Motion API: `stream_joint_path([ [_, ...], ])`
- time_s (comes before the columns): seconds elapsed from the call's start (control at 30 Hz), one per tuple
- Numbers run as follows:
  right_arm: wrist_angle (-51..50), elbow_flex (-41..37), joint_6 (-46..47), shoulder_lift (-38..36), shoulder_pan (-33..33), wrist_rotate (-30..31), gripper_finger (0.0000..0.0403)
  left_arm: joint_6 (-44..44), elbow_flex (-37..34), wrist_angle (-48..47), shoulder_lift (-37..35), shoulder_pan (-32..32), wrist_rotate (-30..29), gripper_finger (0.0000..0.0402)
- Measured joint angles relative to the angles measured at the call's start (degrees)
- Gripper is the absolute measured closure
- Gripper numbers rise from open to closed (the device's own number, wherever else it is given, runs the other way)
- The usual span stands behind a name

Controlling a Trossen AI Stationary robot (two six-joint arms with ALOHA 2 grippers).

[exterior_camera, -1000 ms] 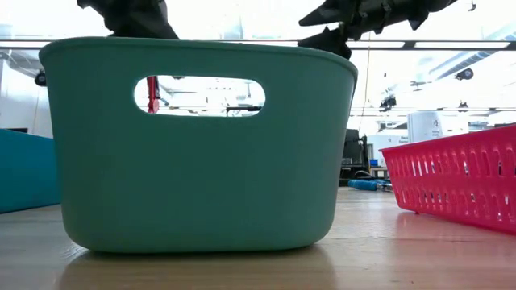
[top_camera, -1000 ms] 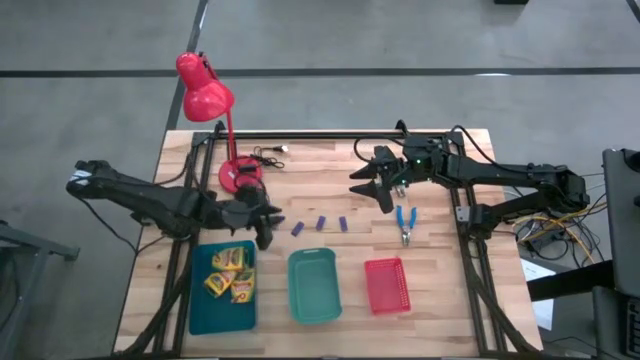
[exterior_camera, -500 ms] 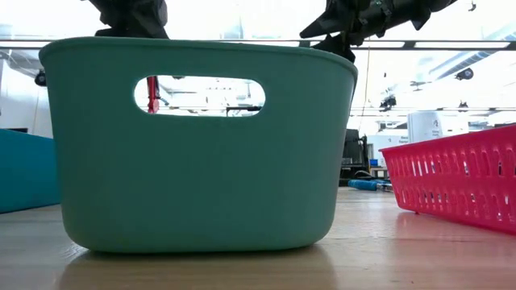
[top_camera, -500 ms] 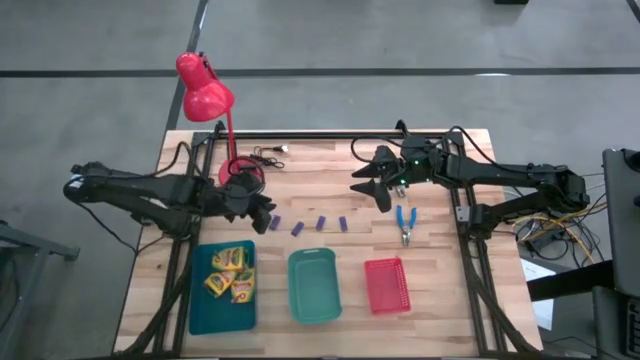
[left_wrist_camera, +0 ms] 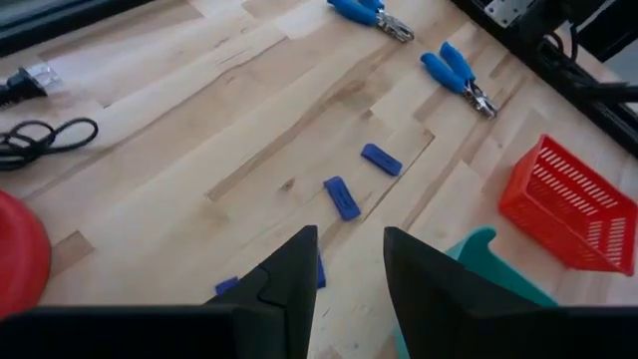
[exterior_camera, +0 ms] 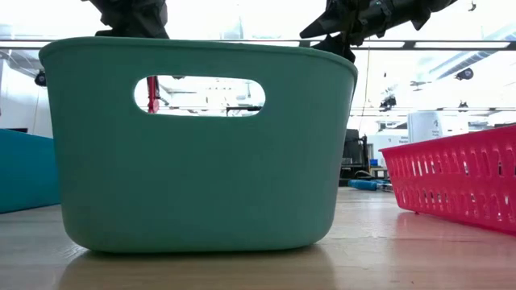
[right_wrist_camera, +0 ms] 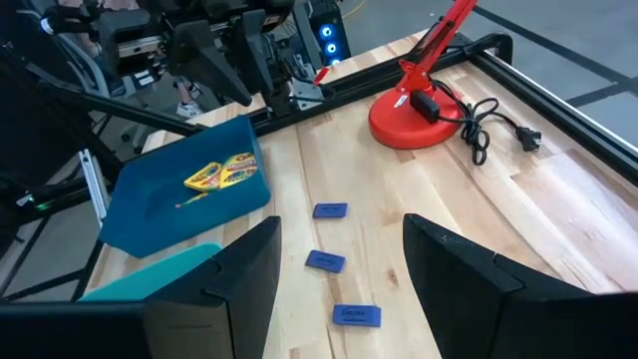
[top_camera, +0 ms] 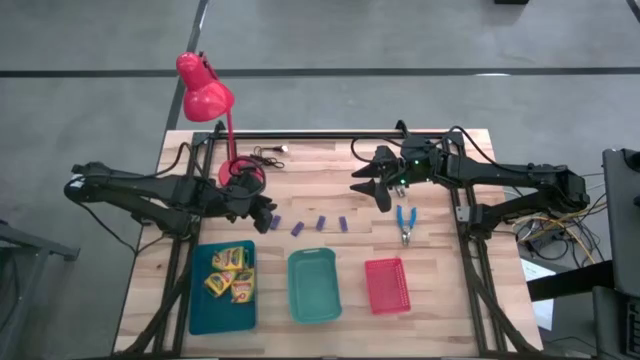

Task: Pick & Place School Supplies
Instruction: Put the blue ticket punch into the green bin

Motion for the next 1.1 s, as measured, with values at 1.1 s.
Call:
stream_joint_path([
  [1.1,0.02,0.02,-0.02,-0.02,0.00,-0.05,0.0197,3.00,-0.07,0.29,0.09,0.00,7.22,0.0280],
])
